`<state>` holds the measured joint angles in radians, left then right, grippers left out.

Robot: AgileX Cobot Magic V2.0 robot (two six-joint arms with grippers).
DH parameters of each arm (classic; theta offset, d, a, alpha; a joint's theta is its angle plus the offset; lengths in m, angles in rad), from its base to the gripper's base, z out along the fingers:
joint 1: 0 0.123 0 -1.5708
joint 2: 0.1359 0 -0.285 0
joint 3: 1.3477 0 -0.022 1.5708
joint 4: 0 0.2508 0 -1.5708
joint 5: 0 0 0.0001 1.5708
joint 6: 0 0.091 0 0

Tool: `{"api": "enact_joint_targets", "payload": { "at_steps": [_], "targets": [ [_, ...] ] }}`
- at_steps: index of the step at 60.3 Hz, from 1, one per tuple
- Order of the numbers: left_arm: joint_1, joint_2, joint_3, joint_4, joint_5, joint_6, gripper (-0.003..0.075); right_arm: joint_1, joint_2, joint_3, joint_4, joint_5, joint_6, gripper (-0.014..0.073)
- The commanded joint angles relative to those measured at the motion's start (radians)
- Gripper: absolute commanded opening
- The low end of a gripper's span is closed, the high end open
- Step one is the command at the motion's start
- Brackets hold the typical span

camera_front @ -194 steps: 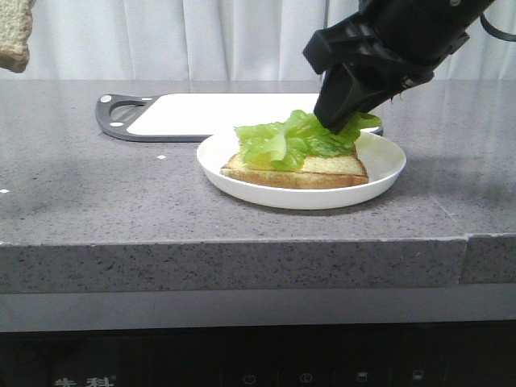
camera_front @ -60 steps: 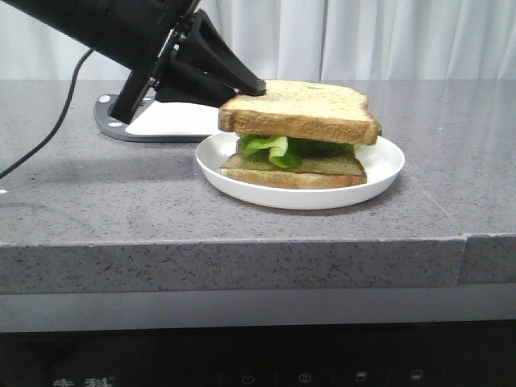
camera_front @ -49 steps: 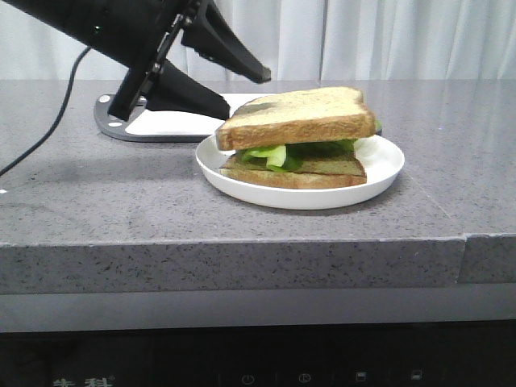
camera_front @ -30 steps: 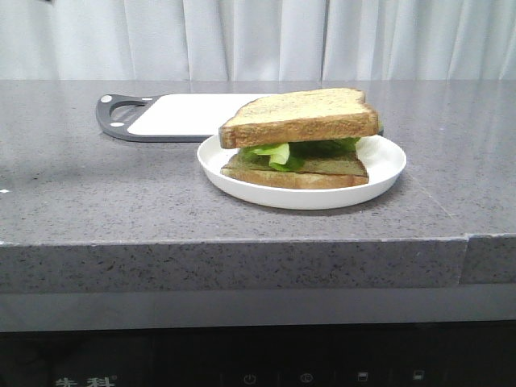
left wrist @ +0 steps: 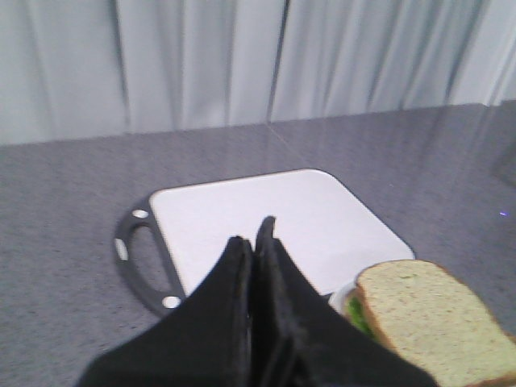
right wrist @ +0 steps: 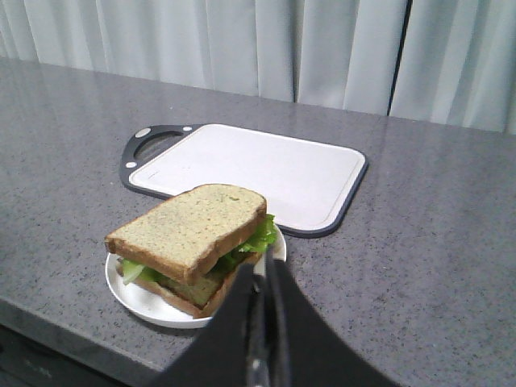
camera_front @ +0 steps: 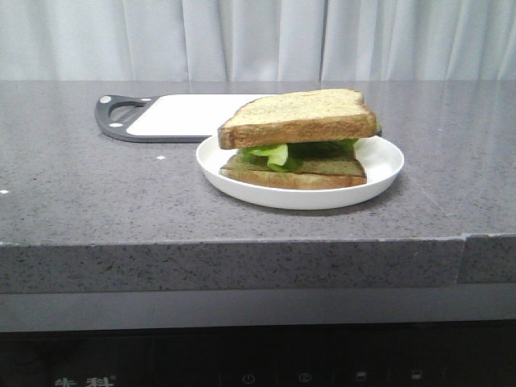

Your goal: Left arm grabs bread, right arm adds lettuce

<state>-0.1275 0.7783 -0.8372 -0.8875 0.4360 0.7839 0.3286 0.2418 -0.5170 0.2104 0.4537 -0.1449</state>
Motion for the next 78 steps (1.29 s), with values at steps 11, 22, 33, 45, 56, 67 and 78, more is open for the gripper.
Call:
{"api": "enact_joint_targets", "payload": {
  "at_steps": [11,22,33,45,56,67,78],
  "targets": [
    [0.005,-0.423,0.31,0.025,-0.17,0.001,-0.0021,-0.005,-0.168,0.127,0.015,-0.108,0.003,-0.0061],
    [0.005,-0.583,0.427,0.025,-0.194,0.001,-0.0021,-0.005,-0.207,0.165,0.016,-0.102,0.003,-0.0061],
    [0.005,-0.607,0.429,0.025,-0.192,0.001,-0.002,-0.005,-0.207,0.166,0.016,-0.101,0.003,-0.0061],
    [0.005,-0.607,0.429,0.025,-0.192,0.001,-0.002,-0.005,-0.207,0.166,0.016,-0.101,0.003,-0.0061],
    [0.005,-0.607,0.429,0.025,-0.192,0.001,-0.002,-0.005,-0.207,0.166,0.016,-0.101,0.003,-0.0061],
    [0.005,-0.607,0.429,0.081,-0.181,-0.012,-0.002,-0.005,-0.207,0.166,0.016,-0.101,0.003,-0.0061],
    [0.005,-0.62,0.429,0.65,-0.181,-0.666,-0.0021,-0.005,-0.207,0.166,0.016,-0.101,0.003,-0.0061]
  ]
}}
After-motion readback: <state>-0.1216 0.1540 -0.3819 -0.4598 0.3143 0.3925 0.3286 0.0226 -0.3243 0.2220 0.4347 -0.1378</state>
